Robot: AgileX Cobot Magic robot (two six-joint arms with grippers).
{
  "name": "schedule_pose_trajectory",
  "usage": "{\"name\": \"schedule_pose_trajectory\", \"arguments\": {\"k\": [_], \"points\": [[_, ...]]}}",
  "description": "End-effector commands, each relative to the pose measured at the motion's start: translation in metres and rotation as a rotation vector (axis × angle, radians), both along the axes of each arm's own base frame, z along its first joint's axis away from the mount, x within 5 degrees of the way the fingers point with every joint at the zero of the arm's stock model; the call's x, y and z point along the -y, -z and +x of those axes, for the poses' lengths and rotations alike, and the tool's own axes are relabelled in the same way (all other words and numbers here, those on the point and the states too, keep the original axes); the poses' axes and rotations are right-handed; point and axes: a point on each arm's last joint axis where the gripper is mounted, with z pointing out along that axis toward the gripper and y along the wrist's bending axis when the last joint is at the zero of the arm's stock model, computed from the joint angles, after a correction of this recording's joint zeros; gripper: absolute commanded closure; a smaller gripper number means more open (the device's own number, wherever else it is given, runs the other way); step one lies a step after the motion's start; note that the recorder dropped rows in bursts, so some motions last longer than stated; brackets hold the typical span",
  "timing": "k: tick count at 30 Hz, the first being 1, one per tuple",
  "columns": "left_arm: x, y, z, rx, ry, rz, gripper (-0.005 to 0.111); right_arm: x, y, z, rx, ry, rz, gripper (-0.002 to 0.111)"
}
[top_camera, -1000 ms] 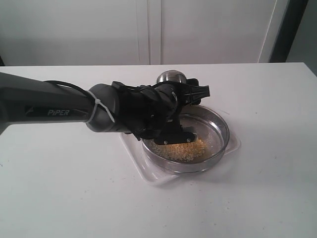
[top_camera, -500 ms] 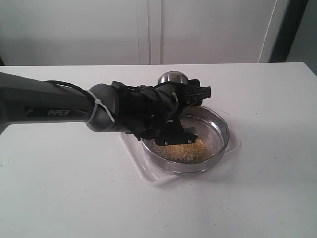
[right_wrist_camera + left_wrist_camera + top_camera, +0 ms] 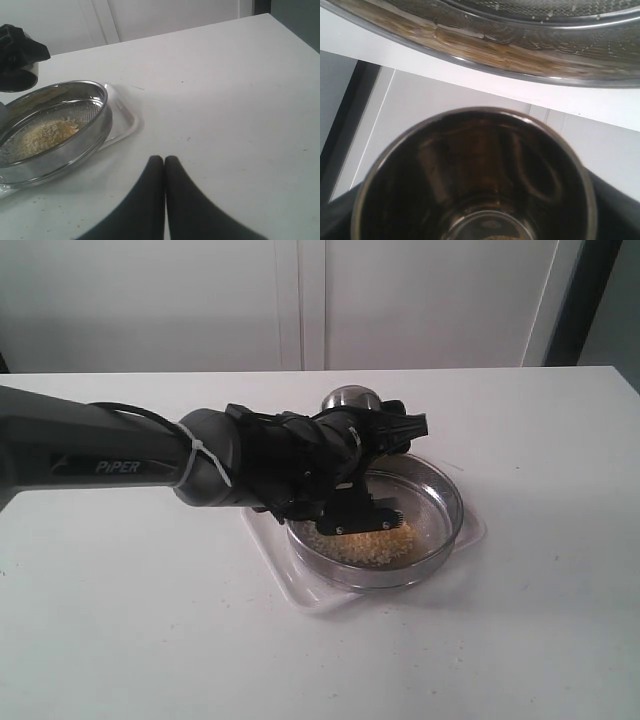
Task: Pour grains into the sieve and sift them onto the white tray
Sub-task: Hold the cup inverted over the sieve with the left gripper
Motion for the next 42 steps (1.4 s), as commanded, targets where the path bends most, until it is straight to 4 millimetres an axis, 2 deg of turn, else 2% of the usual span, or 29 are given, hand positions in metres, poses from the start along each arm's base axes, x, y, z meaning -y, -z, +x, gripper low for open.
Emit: {"name": "schedule_pose_trajectory", "arguments": {"k": [1,5,10,34,42], "points": [[0.0014,-0.0053,-0.0005,0.014,0.019,-0.007,0.107,0.0002,0.0003,0.0001,0.014,0.005,0.008,0.108],[0.0026,-0.0027,-0.0024,-0.051,-0.002,-0.076,0.107,0.0002,0.0003,0.0001,0.014,0.005,0.008,0.108],[0.0038,-0.0043,-0.0021,-0.006,0.043,-0.024,0.107,0.0002,0.0003,0.0001,0.014,0.005,0.008,0.108],[0.0062,-0.0037,-0.0036,-0.005,0.086,-0.002,0.107,0.0002,0.0003,0.0001,0.014,0.005,0.008,0.108],[0.0030,0.0034,-0.0063,-0.178,-0.055,-0.172,0.107,0.0002,0.0003,0.0001,0.014,0.005,0.008,0.108]]}}
